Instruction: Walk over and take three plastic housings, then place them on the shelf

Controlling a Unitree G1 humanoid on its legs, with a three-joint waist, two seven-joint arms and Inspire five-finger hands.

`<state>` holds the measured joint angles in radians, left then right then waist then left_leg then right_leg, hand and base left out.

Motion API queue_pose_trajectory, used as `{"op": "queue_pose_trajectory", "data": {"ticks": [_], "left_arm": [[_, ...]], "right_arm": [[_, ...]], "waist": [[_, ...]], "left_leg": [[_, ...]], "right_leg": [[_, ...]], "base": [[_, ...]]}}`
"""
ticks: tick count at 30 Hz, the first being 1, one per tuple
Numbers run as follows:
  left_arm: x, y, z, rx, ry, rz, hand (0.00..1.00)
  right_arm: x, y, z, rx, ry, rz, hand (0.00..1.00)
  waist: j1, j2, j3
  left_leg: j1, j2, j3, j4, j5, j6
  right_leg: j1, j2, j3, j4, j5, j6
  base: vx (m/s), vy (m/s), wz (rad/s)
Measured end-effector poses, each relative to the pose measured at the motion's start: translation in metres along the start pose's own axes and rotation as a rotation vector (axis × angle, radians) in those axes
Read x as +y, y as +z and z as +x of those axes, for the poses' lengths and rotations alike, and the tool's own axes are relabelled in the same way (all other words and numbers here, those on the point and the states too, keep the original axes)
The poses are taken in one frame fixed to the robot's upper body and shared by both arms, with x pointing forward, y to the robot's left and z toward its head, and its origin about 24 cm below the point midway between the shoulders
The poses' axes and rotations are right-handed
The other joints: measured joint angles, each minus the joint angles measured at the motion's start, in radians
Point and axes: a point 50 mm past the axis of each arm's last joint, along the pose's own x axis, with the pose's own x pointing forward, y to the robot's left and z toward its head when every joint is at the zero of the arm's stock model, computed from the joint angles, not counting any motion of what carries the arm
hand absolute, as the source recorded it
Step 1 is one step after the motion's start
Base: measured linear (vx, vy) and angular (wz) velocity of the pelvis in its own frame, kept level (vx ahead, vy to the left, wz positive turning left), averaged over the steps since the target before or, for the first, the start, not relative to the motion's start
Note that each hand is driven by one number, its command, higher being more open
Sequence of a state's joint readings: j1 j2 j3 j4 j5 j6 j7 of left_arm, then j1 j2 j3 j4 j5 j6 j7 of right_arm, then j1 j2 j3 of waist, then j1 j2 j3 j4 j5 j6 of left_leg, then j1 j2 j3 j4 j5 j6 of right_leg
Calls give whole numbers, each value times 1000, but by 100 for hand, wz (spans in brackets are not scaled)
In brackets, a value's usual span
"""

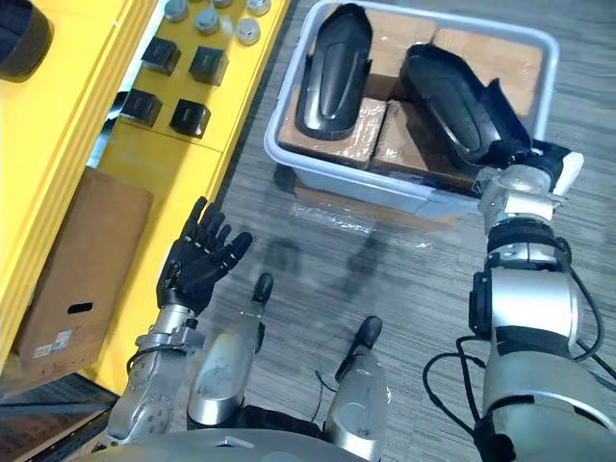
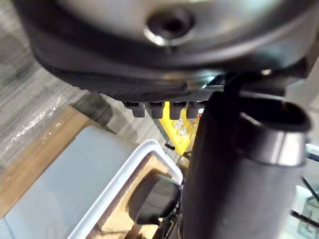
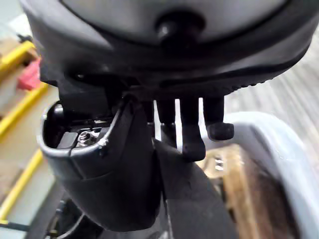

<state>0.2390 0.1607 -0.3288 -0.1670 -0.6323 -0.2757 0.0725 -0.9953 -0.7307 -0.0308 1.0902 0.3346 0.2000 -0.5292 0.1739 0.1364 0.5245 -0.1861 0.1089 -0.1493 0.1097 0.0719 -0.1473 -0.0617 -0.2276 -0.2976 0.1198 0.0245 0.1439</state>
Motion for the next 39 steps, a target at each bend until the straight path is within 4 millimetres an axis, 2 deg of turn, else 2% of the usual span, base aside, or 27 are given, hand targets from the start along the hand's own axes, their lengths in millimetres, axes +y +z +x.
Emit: {"op": "queue_pose_trajectory", "data": {"ticks": [2,3,4,6,7,10,12,17,22,25,29,30,34,39], "left_arm": [[0,5,0,-18,-21,7,100],[0,9,0,-30,-40,12,100],[-1,9,0,-26,-53,15,100],[-4,8,3,5,-107,18,100],[-6,6,3,21,-117,14,100],[-15,-8,7,161,-160,-98,100],[-23,-16,9,237,-186,-156,100],[-44,-36,13,405,-224,-276,100],[-53,-44,29,430,-194,-303,100],[-56,-40,41,397,-175,-290,100],[-61,-36,52,327,-139,-313,100],[-64,-34,56,305,-119,-327,100],[-58,-37,60,279,-7,-376,100],[-50,-34,62,219,79,-547,100]], "right_arm": [[8,3,-7,-70,14,16,0],[17,3,-16,-127,34,45,0],[19,1,-19,-146,38,53,0],[28,-8,-33,-206,69,79,0],[31,-11,-37,-222,78,74,0],[42,-34,-59,-280,136,30,0],[49,-36,-69,-319,166,9,0],[65,-28,-103,-486,272,-27,0],[80,-28,-140,-599,395,21,0],[91,-39,-168,-631,484,51,0],[104,-66,-197,-595,634,36,0],[108,-78,-210,-576,697,24,0],[115,-89,-229,-569,800,32,0],[119,-96,-245,-582,888,70,0]], "waist": [[-8,-21,-7],[-18,-46,-28],[-19,-57,-41],[-33,-90,-88],[-37,-97,-103],[-45,-132,-185],[-52,-135,-209],[-85,-141,-261],[-109,-152,-299],[-127,-162,-329],[-131,-176,-355],[-134,-177,-359],[-143,-178,-360],[-147,-191,-371]], "left_leg": [[42,12,7,-35,11,-1],[64,22,15,-66,18,-5],[70,26,17,-78,23,-6],[104,36,30,-120,32,-10],[111,37,33,-126,32,-10],[149,46,48,-158,32,-11],[175,46,61,-172,32,-12],[202,46,84,-191,34,-15],[231,47,103,-192,32,-17],[235,47,112,-192,32,-18],[248,46,122,-192,31,-18],[248,45,122,-192,31,-18],[248,45,121,-192,32,-17],[249,44,111,-192,32,-17]], "right_leg": [[29,10,-1,-12,-2,-2],[37,19,1,-24,-3,-4],[39,23,0,-30,-3,-4],[58,30,2,-47,-3,-5],[64,32,2,-55,-3,-5],[96,41,3,-86,-3,-5],[110,40,3,-89,-3,-5],[123,39,14,-106,3,3],[138,39,32,-106,4,6],[139,39,37,-109,9,12],[151,39,46,-123,19,11],[151,39,46,-123,19,11],[159,40,46,-140,33,8],[179,42,33,-161,40,8]], "base": [[19,-66,-9],[17,-45,-9],[55,-71,-9],[79,-59,-8],[64,-32,-9],[109,-44,-7],[47,-19,-10],[4,-5,-10],[-12,-4,-10],[-32,0,-8],[-31,3,-7],[-31,2,0],[-35,3,0],[-13,-2,7]]}}
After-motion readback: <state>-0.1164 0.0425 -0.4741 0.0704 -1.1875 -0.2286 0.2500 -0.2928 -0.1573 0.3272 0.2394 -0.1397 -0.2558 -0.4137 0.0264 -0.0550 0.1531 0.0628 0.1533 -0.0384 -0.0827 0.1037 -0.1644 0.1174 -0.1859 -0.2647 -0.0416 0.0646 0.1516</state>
